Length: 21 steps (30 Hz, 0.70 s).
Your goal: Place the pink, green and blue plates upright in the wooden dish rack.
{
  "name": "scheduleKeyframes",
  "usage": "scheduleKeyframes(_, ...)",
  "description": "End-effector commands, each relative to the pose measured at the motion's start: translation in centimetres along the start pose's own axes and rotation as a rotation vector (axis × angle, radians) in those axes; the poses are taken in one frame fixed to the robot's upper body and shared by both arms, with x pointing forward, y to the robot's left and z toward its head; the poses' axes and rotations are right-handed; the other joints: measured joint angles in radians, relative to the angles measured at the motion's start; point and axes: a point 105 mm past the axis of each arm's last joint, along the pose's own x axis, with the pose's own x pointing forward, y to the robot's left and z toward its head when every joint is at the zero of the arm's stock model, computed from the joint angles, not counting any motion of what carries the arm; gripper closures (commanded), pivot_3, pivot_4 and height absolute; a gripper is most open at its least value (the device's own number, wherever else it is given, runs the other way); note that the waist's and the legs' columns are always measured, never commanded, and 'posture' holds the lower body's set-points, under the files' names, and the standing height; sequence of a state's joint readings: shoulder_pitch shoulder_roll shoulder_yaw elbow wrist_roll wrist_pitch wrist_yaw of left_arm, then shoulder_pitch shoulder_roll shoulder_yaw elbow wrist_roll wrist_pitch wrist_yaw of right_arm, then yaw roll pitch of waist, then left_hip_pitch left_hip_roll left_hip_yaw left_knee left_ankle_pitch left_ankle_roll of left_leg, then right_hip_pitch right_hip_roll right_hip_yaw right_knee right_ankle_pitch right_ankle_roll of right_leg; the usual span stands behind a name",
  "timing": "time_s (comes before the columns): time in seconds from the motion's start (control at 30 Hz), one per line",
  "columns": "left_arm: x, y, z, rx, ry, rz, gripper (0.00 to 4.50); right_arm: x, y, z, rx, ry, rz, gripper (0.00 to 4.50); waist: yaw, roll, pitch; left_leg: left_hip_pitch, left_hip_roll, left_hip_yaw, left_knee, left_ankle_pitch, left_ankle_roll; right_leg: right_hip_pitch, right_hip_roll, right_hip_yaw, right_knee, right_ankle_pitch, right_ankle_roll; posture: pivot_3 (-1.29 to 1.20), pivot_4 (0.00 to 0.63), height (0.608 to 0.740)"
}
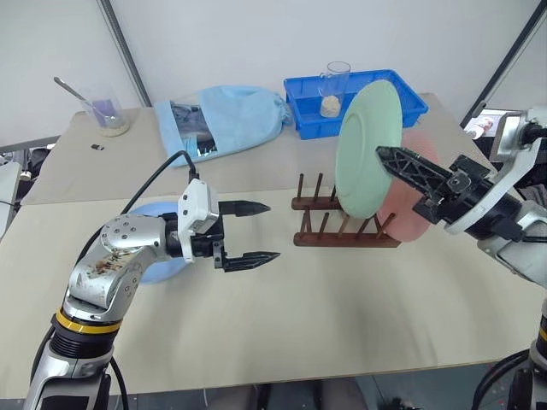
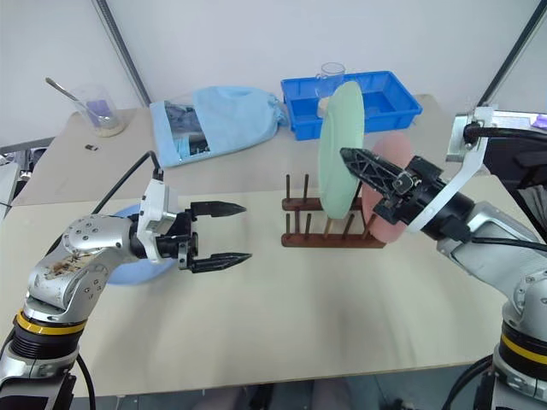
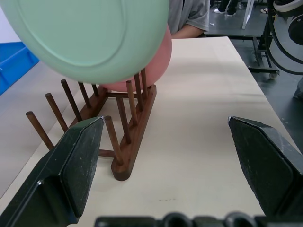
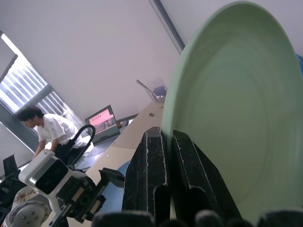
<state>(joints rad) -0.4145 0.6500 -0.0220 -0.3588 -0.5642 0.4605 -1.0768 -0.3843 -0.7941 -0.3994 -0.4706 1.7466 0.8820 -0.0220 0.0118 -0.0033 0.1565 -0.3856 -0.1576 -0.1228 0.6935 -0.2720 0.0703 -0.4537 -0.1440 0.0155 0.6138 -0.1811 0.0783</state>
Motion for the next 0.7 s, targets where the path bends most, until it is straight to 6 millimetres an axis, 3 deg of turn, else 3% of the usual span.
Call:
scheduleKeyframes(0.03, 0.4, -0.6, 1.2, 0.031, -0.043, -0.038, 0.00, -0.2, 0.1, 0.6, -0.033, -0.010, 0.007, 4.46, 0.000, 0.000, 0.000, 0.000, 0.000, 0.000, 0.000, 0.000, 0.000, 0.000, 0.000, 0.000, 0.000, 0.000, 0.000, 0.00, 0.150, 0.740)
scheduleKeyframes(0.7, 1.0, -0.8, 1.3, 0.029, -0.063, -0.043, 0.00, 0.8, -3.6, 0.8, 0.024, 0.089, -0.094, 4.46, 0.000, 0.000, 0.000, 0.000, 0.000, 0.000, 0.000, 0.000, 0.000, 0.000, 0.000, 0.000, -0.001, 0.000, 0.000, 0.00, 0.150, 0.740)
